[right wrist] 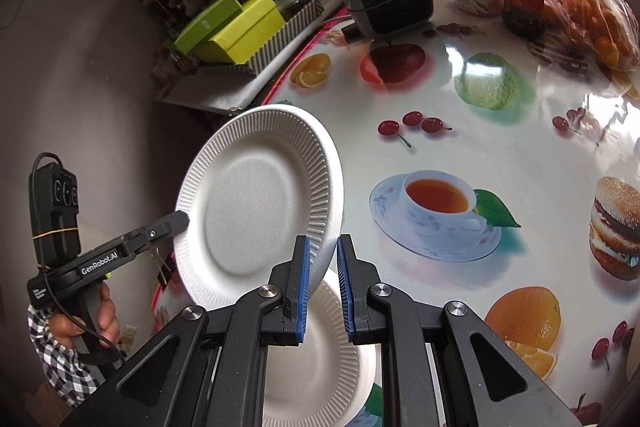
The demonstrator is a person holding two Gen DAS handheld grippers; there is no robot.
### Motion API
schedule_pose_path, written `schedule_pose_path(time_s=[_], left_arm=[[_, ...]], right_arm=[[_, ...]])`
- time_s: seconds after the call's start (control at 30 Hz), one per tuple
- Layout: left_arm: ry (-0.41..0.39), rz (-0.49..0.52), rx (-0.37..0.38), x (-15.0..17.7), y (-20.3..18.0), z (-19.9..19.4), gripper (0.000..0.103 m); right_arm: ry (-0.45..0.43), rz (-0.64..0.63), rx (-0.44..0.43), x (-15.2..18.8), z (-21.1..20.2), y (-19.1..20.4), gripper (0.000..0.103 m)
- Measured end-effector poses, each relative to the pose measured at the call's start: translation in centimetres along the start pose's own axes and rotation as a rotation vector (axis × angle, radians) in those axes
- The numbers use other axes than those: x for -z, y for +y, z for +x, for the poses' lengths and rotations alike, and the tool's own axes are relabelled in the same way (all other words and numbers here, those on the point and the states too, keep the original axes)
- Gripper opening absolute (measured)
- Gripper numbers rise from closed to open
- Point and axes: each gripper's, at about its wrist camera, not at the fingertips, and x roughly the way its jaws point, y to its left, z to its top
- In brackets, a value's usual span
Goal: Organize plates and bowls
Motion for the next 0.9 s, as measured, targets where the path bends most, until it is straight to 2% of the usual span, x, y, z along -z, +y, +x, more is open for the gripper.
schedule_pose_path(time_s=[0.9], left_arm=[[0.032, 0.043, 0.014, 5.8, -1.4, -1.3, 0.019]], right_arm=[[0.001, 0.036, 0.008, 6.9, -2.7, -0.1, 0.014]])
